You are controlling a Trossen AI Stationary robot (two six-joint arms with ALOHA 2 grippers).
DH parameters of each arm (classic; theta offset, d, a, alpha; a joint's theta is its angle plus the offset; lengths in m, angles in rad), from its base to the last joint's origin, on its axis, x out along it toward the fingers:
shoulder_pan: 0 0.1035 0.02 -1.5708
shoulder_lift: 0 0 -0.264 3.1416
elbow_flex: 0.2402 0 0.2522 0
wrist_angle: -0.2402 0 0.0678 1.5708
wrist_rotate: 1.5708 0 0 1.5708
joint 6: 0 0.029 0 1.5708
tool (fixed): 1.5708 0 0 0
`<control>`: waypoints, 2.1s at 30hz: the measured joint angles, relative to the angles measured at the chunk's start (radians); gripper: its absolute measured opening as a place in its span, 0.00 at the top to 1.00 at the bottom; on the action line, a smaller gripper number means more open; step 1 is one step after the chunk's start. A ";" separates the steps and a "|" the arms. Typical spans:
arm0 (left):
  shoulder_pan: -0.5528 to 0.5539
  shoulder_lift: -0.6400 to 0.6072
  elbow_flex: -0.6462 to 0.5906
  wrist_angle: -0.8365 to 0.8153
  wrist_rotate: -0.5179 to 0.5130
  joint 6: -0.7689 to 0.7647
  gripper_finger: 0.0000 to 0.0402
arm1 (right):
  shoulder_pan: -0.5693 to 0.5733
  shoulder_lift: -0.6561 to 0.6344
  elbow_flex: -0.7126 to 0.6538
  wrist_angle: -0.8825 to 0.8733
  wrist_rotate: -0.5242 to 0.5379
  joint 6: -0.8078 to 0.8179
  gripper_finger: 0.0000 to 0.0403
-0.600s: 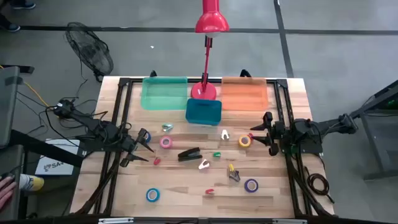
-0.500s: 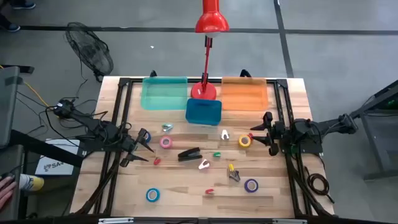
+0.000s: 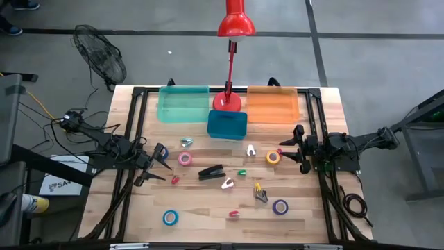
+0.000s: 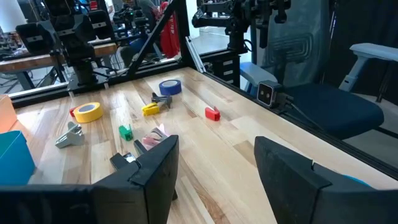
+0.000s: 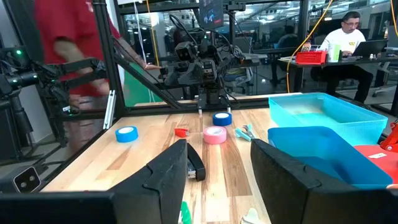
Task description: Pick and place Stapler, Stapler remover, tape
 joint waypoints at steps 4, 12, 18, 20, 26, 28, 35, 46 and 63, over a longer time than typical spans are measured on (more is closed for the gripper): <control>0.000 0.000 0.000 0.000 0.000 0.000 0.48 | 0.000 0.000 0.000 0.000 0.000 0.000 0.58; 0.000 0.000 0.000 0.000 0.000 0.000 0.48 | 0.000 0.000 0.000 0.000 0.000 0.000 0.58; 0.000 0.000 0.000 0.000 0.000 0.000 0.48 | 0.000 0.000 0.000 0.000 0.000 0.000 0.58; 0.000 0.000 0.000 0.000 0.000 0.000 0.48 | 0.000 0.000 0.000 0.000 0.000 0.000 0.58; 0.000 0.000 0.000 0.000 0.000 0.000 0.48 | 0.000 0.000 0.000 0.000 0.000 0.000 0.58; 0.000 0.000 0.000 0.000 0.000 0.000 0.48 | 0.000 0.000 0.000 0.000 0.000 0.000 0.58; 0.000 0.000 0.000 0.000 0.000 0.000 0.48 | 0.000 0.000 0.000 0.000 0.000 0.000 0.58; 0.000 0.000 0.000 0.044 -0.131 0.209 0.48 | 0.000 0.000 0.000 0.000 0.000 0.000 0.58; 0.000 0.000 0.000 0.059 -0.246 0.260 0.48 | 0.000 0.000 0.000 0.000 0.000 0.000 0.58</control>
